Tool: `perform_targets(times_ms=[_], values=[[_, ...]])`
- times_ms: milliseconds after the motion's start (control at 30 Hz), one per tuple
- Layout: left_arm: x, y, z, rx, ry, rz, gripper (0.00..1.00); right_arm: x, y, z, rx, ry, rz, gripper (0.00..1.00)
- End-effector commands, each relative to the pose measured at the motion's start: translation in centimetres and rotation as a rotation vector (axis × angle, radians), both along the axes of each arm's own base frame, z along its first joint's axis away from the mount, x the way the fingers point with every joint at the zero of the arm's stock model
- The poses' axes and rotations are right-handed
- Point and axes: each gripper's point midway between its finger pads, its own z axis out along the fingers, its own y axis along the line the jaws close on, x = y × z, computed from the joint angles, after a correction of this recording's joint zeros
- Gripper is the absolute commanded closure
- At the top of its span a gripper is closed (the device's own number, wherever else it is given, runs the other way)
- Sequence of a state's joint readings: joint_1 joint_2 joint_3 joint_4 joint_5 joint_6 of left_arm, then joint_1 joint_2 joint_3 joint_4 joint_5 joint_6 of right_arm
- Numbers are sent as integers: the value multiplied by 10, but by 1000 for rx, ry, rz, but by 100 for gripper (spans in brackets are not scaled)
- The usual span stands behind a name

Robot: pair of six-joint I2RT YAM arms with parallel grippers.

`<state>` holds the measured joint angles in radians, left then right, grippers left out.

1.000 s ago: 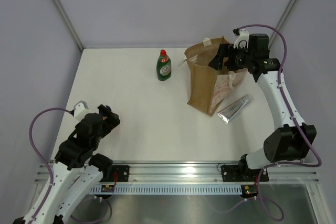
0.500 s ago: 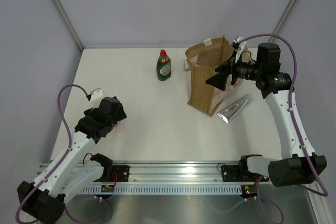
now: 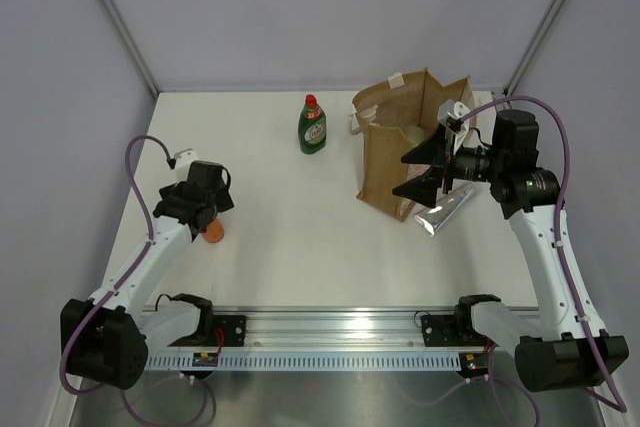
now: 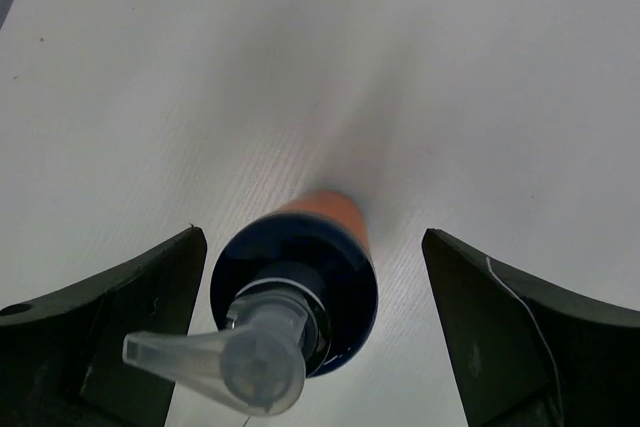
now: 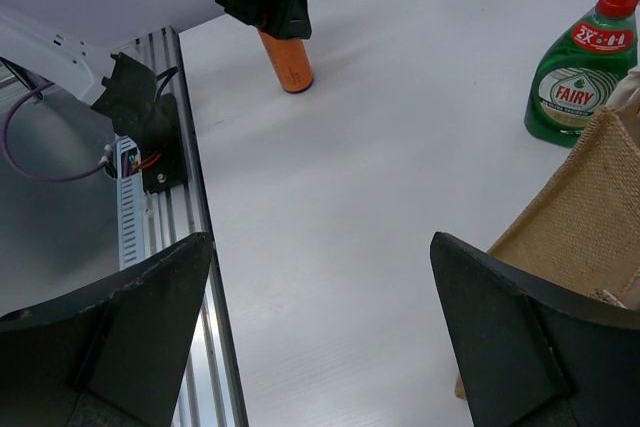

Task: Place the personal care products into the canvas bag

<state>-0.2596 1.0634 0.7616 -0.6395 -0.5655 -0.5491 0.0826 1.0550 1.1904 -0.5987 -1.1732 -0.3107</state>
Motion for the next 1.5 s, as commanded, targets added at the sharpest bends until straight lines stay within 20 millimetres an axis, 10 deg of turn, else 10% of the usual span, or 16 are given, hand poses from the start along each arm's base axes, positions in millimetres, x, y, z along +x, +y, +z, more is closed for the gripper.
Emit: perform_targets(times_ms=[0,267,567,867,1233,1467], values=[[25,-8,20,-73,-86,-46,9,-13,4,10,28,-58,69,0],[24,-13,16,-108,-89,-79,25,-25,4,11,27,-63,85,1],[21,-50,27,-246,-111,-260,100,-42,1,9,-20,-49,118,2],[0,-169,107,-817,-262,-721,100,-31,10,-31,-263,-18,44,7],[-14,-254,160,-1191,-236,-856,100,38,110,-62,-411,-175,-231,1],[-8,-279,178,-1224,-237,-905,100,28,152,-66,-413,-166,-131,1]])
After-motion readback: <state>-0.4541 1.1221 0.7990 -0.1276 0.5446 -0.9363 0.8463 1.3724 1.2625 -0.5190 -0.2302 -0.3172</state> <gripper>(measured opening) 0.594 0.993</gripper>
